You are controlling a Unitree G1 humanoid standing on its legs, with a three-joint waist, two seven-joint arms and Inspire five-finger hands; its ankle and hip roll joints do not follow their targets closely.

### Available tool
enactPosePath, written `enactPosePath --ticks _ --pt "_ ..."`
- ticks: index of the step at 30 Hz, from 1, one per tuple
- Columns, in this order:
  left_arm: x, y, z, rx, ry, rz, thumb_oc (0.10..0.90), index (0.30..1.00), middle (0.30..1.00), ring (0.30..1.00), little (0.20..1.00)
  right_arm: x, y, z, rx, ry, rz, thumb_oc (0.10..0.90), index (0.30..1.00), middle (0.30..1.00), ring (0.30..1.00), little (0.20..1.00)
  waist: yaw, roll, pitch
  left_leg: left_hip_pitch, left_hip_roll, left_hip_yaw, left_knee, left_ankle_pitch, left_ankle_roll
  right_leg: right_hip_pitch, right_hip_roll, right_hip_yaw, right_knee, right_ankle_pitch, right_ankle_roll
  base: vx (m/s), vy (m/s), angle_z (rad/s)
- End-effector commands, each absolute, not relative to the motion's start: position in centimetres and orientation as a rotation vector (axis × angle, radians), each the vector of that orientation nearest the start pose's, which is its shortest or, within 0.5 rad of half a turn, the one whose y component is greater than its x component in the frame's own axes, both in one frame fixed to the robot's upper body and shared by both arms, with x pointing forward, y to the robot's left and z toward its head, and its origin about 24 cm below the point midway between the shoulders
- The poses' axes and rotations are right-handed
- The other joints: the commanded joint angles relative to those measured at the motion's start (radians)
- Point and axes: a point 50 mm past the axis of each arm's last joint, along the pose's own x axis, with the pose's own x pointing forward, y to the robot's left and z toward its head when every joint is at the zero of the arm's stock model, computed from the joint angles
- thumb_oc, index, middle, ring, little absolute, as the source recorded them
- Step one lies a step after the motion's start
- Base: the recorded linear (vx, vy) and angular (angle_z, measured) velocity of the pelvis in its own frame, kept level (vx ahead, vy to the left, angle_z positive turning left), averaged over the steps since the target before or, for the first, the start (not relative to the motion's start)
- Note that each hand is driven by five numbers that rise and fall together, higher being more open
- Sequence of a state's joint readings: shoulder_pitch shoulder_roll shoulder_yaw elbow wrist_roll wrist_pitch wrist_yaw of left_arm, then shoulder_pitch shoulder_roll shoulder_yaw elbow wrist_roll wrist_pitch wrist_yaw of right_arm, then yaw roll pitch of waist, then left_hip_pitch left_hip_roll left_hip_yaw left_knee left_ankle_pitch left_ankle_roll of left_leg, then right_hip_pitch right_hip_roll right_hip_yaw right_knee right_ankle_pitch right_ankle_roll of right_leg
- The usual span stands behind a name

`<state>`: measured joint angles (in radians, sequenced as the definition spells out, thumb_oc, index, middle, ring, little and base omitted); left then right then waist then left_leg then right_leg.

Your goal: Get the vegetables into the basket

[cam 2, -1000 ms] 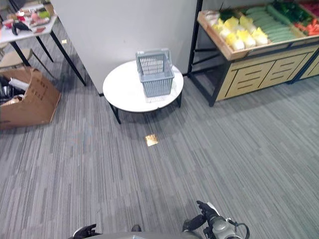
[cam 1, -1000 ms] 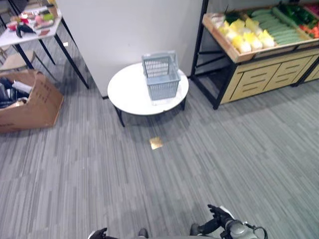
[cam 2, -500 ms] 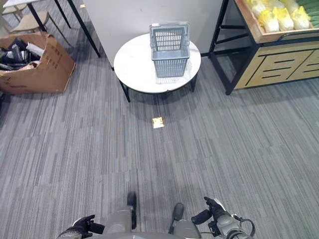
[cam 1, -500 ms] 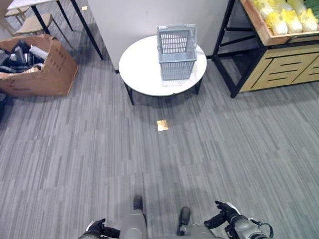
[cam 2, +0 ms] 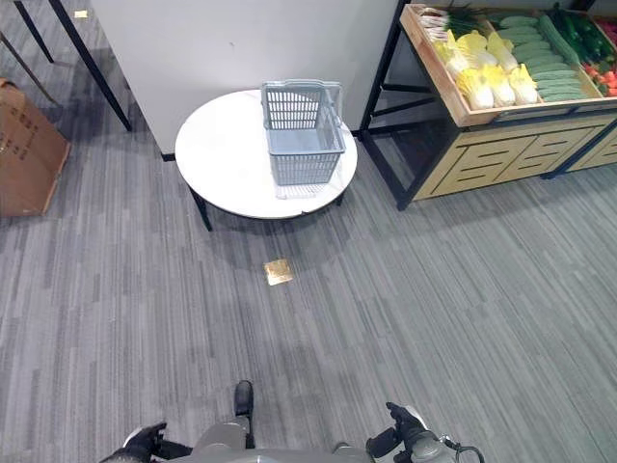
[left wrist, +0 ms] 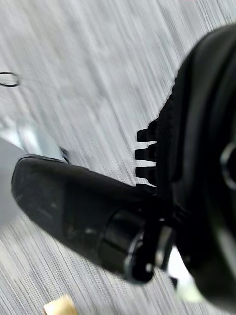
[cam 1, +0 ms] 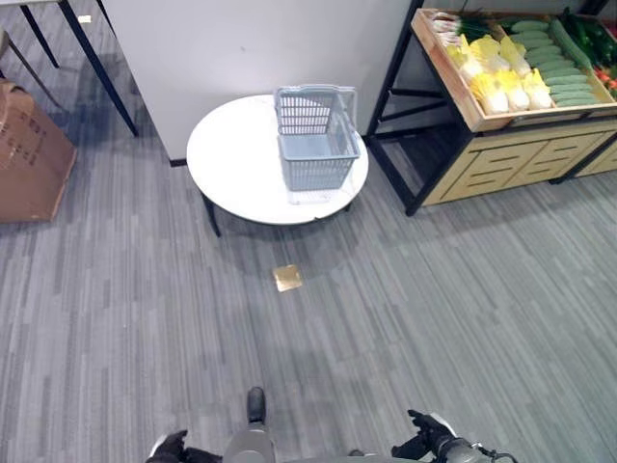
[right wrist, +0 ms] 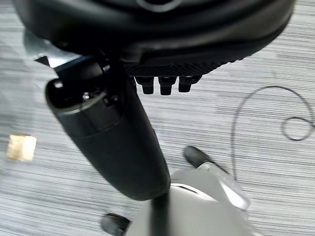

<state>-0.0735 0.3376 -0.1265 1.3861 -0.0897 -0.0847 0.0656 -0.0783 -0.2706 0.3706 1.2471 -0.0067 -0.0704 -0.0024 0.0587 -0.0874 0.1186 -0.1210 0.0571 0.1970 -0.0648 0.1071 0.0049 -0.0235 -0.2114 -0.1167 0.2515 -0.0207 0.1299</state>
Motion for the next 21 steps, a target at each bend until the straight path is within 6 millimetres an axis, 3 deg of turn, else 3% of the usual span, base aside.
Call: enactPosePath --ticks 1,3,4,6,8,9,11,12,14,15,17,19,21 --pt "9.1 29.3 -14.4 0.342 1.210 0.282 0.900 1.000 1.000 1.000 1.000 14.2 -21.4 -14.8 -0.501 1.031 0.225 0.900 1.000 1.000 1.000 1.000 -0.001 0.006 0.038 -0.058 0.018 -0.058 0.092 -0.031 -0.012 -0.038 0.000 0.023 0.147 0.211 0.074 0.17 0.372 -0.06" --pt "9.4 29.6 -14.2 0.338 1.198 0.297 0.900 1.000 1.000 1.000 1.000 15.1 -21.0 -14.5 -0.487 0.995 0.226 0.900 1.000 1.000 1.000 1.000 -0.010 0.019 0.054 -0.011 0.009 -0.057 0.076 -0.049 0.001 -0.095 -0.012 -0.015 0.192 0.227 0.067 0.19 0.264 0.12" --pt "9.7 29.7 -14.1 0.342 1.190 0.300 0.900 1.000 1.000 1.000 1.000 15.6 -20.8 -14.3 -0.484 0.976 0.229 0.900 1.000 1.000 1.000 1.000 -0.015 0.024 0.061 0.011 0.009 -0.056 0.066 -0.058 0.002 -0.128 -0.012 -0.036 0.171 0.206 0.055 0.22 0.127 0.03" --pt "10.0 29.7 -14.0 0.347 1.179 0.302 0.900 1.000 1.000 1.000 1.000 16.2 -20.6 -14.1 -0.480 0.953 0.228 0.900 1.000 1.000 1.000 1.000 -0.024 0.025 0.079 0.045 0.000 -0.067 0.059 -0.075 -0.003 -0.157 -0.010 -0.064 0.085 0.162 0.045 0.23 0.022 -0.04" --pt "10.9 29.7 -13.8 0.358 1.156 0.298 0.900 1.000 1.000 1.000 1.000 17.1 -20.3 -13.7 -0.504 0.924 0.247 0.900 1.000 1.000 1.000 1.000 -0.034 0.021 0.096 0.065 -0.005 -0.084 0.069 -0.100 -0.012 -0.183 -0.019 -0.070 -0.048 0.161 0.046 0.20 -0.063 0.04" --pt "10.9 29.7 -13.8 0.357 1.156 0.298 0.900 1.000 1.000 1.000 1.000 17.1 -20.4 -13.7 -0.504 0.924 0.247 0.900 1.000 1.000 1.000 1.000 -0.035 0.022 0.098 0.068 -0.003 -0.086 0.070 -0.102 -0.013 -0.179 -0.018 -0.072 -0.050 0.160 0.046 0.18 -0.083 0.20" --pt "13.1 29.2 -13.3 0.390 1.080 0.265 0.900 1.000 1.000 1.000 1.000 18.1 -20.3 -13.3 -0.530 0.898 0.256 0.900 1.000 1.000 1.000 1.000 -0.058 0.025 0.106 0.125 0.012 -0.114 0.057 -0.135 -0.042 -0.228 -0.058 -0.052 -0.221 0.236 0.081 0.41 -0.156 0.58" --pt "12.7 29.1 -13.5 0.386 1.095 0.259 0.900 1.000 1.000 1.000 1.000 18.0 -20.4 -13.3 -0.532 0.900 0.252 0.900 1.000 1.000 1.000 1.000 -0.064 0.024 0.104 0.143 0.015 -0.123 0.052 -0.143 -0.050 -0.241 -0.068 -0.046 -0.248 0.254 0.090 0.50 -0.171 0.61" --pt "12.0 28.9 -13.8 0.370 1.121 0.263 0.900 1.000 1.000 1.000 1.000 17.8 -20.6 -13.3 -0.531 0.909 0.249 0.900 1.000 1.000 1.000 1.000 -0.070 0.027 0.106 0.166 0.017 -0.136 0.048 -0.157 -0.056 -0.238 -0.070 -0.032 -0.251 0.266 0.096 0.29 -0.120 0.39" --pt "10.8 28.9 -14.1 0.356 1.163 0.267 0.900 1.000 1.000 1.000 1.000 17.2 -20.7 -13.6 -0.517 0.934 0.253 0.900 1.000 1.000 1.000 1.000 -0.066 0.024 0.096 0.185 0.021 -0.153 0.050 -0.172 -0.065 -0.223 -0.065 -0.048 -0.239 0.258 0.093 0.30 -0.174 0.56" --pt "10.4 28.9 -14.2 0.352 1.174 0.270 0.900 1.000 1.000 1.000 1.000 17.0 -20.7 -13.7 -0.506 0.945 0.257 0.900 1.000 1.000 1.000 1.000 -0.065 0.025 0.088 0.192 0.027 -0.162 0.056 -0.182 -0.070 -0.211 -0.061 -0.066 -0.239 0.254 0.087 0.30 -0.200 0.51" --pt "9.5 28.8 -14.5 0.360 1.200 0.256 0.900 1.000 1.000 1.000 1.000 16.5 -20.8 -13.9 -0.512 0.957 0.299 0.900 1.000 1.000 1.000 1.000 -0.062 0.048 0.060 0.211 0.079 -0.181 0.058 -0.159 -0.101 -0.196 -0.027 -0.121 -0.205 0.211 0.065 0.34 -0.309 0.41" --pt "10.1 28.5 -14.5 0.355 1.180 0.254 0.900 1.000 1.000 1.000 1.000 16.7 -21.3 -13.6 -0.504 0.947 0.282 0.900 1.000 1.000 1.000 1.000 -0.069 0.069 0.056 0.183 0.117 -0.192 0.108 -0.124 -0.125 -0.203 0.003 -0.150 -0.161 0.155 0.036 0.27 -0.286 0.27"
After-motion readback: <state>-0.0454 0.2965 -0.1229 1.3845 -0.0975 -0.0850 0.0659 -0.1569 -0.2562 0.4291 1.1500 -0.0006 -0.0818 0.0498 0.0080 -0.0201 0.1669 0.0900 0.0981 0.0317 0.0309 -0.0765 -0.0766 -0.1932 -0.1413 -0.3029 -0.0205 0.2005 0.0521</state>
